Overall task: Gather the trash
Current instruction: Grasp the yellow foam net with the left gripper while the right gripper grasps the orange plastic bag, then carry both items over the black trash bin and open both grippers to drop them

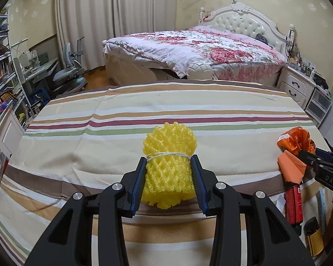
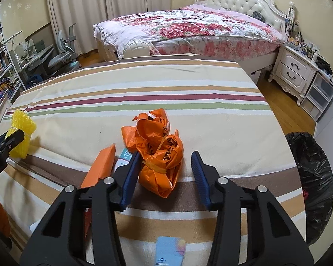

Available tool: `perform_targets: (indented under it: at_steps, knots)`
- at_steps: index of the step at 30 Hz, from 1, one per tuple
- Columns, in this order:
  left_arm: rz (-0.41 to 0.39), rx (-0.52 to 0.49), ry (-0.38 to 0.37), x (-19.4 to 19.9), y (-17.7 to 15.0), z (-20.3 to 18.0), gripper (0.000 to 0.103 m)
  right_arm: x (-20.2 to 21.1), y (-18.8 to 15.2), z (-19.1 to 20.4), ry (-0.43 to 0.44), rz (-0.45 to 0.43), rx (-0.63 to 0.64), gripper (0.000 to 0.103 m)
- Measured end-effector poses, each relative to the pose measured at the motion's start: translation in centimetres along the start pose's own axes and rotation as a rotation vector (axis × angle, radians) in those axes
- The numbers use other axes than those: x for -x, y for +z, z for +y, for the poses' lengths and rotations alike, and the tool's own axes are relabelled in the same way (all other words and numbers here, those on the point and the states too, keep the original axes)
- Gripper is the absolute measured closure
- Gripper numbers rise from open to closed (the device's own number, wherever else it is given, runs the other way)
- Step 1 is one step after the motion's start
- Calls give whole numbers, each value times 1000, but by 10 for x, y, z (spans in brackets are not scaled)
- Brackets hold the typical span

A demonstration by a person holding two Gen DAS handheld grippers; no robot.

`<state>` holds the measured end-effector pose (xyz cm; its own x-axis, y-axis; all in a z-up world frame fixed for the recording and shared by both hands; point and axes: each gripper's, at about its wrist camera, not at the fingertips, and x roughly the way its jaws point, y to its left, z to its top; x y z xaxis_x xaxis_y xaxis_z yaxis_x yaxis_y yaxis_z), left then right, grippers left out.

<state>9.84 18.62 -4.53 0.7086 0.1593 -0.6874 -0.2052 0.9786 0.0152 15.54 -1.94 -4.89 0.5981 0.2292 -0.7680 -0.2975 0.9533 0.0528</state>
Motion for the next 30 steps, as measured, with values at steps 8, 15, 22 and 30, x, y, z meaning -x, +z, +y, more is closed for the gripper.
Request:
perform_targets:
  at_steps: [8,15,22,30]
  knots:
    - [1,4,-8,0,-5,-3,63,10,-3,0,-1,-28,-9,69]
    - [-4,2,-19,2,-8,-9,63,30,-7,-16,-15,-69,-51,69]
    - [-23,5,-39,15,-13,-17,63,56,-13,-35,-48,-120,-88,69]
    - [-74,-11,-110,43,-15,-48,63,90,-31,-65,-101,-172,-136,69]
